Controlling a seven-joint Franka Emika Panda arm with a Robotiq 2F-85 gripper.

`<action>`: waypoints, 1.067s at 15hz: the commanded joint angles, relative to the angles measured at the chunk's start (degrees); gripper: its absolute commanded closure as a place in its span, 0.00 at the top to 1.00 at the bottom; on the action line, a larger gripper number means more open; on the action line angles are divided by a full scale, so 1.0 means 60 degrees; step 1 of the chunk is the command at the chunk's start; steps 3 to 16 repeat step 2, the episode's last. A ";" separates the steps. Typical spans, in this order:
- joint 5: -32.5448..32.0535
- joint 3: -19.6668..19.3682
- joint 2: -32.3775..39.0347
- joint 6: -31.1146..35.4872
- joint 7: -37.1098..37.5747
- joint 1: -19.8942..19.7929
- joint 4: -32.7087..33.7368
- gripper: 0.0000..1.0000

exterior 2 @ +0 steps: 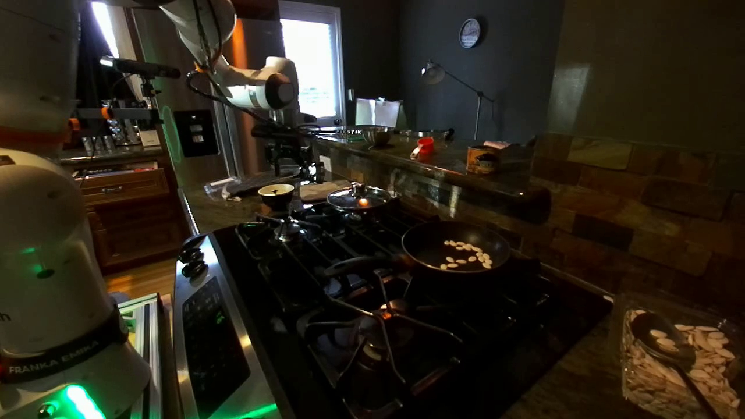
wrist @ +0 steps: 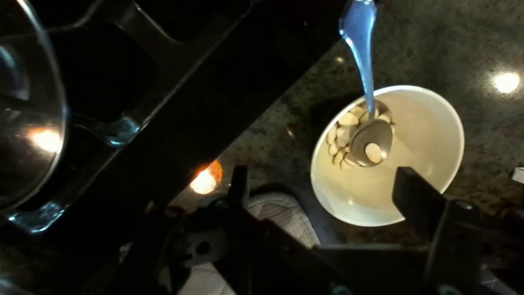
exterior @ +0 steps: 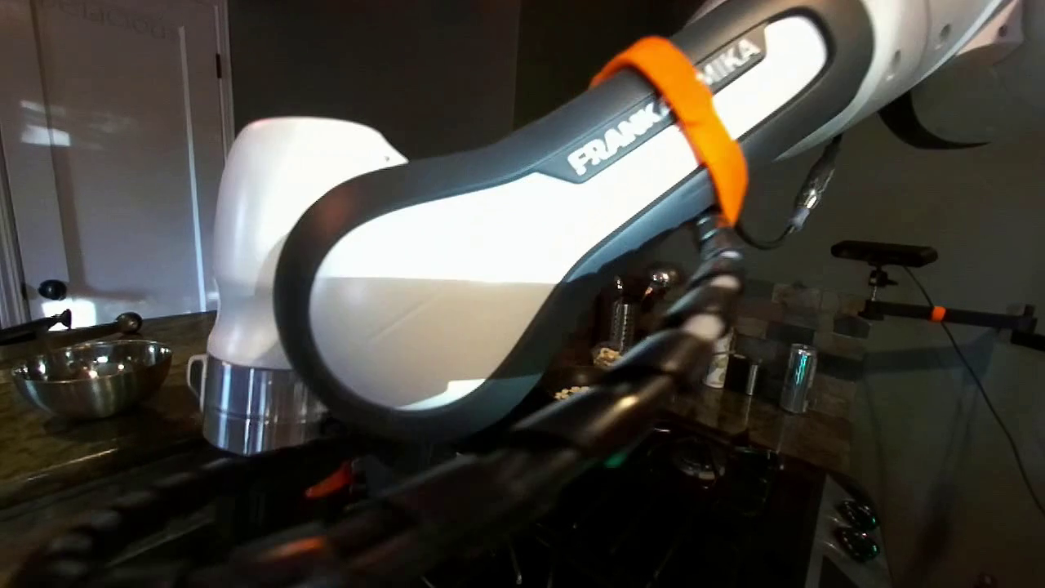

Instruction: Take the black bowl off of the top

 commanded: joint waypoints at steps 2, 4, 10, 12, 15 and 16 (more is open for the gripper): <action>-0.0439 -0.0028 -0.0618 0.0061 0.0203 0.0108 -0.0269 1.00; -0.0439 -0.0028 -0.0618 0.0061 0.0203 0.0108 -0.0269 1.00; -0.0439 -0.0028 -0.0618 0.0061 0.0203 0.0108 -0.0269 1.00; -0.0439 -0.0028 -0.0618 0.0061 0.0203 0.0108 -0.0269 1.00; -0.0439 -0.0028 -0.0618 0.0061 0.0203 0.0108 -0.0269 1.00; -0.0439 -0.0028 -0.0618 0.0061 0.0203 0.0108 -0.0269 1.00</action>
